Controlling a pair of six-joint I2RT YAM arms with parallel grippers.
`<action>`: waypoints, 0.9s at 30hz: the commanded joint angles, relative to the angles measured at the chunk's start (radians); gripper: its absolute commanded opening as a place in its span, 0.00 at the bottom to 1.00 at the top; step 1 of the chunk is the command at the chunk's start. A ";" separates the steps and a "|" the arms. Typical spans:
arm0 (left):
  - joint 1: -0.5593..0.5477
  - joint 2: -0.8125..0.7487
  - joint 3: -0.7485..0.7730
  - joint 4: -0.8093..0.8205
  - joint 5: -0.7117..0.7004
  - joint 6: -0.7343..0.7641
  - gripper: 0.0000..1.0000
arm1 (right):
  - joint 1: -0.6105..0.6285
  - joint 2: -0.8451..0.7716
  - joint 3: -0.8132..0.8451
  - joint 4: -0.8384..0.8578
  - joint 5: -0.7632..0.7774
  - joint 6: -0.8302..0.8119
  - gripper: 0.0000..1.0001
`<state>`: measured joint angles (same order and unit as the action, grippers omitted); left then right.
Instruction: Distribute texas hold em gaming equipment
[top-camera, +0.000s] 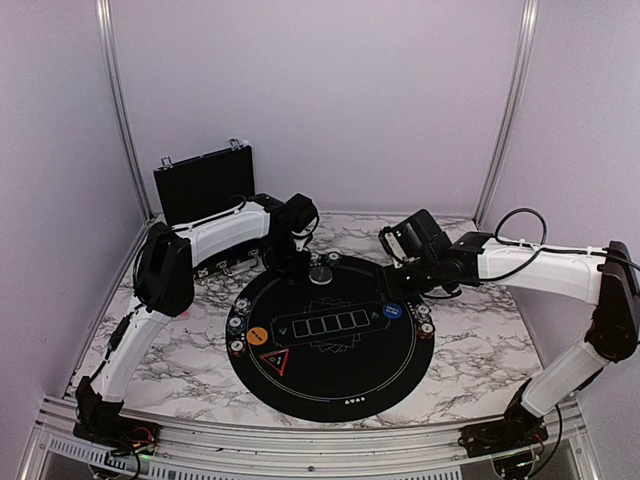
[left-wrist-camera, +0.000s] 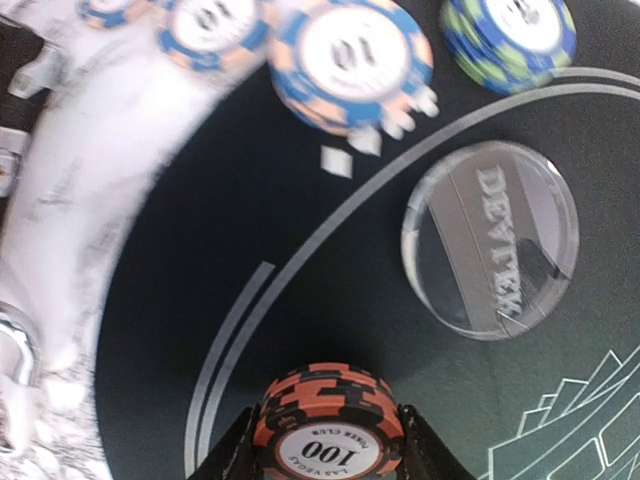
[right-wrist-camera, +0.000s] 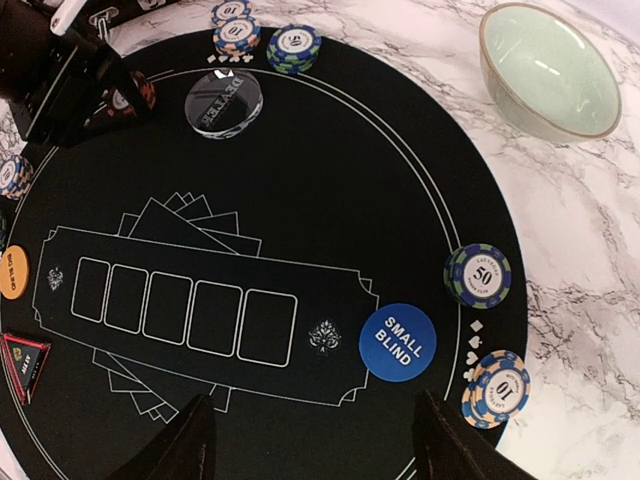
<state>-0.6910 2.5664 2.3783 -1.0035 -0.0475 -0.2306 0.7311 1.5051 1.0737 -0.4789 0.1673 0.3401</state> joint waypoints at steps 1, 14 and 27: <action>0.021 0.032 0.055 -0.038 -0.022 0.028 0.43 | 0.009 0.001 0.027 0.000 0.012 0.002 0.65; 0.028 0.065 0.070 -0.038 -0.028 0.036 0.49 | 0.009 0.026 0.052 0.000 -0.004 -0.004 0.65; 0.047 -0.047 0.070 -0.037 -0.047 0.031 0.76 | 0.011 0.030 0.091 -0.021 -0.009 0.004 0.65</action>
<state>-0.6582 2.6122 2.4252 -1.0088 -0.0799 -0.1970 0.7311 1.5242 1.1042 -0.4892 0.1650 0.3401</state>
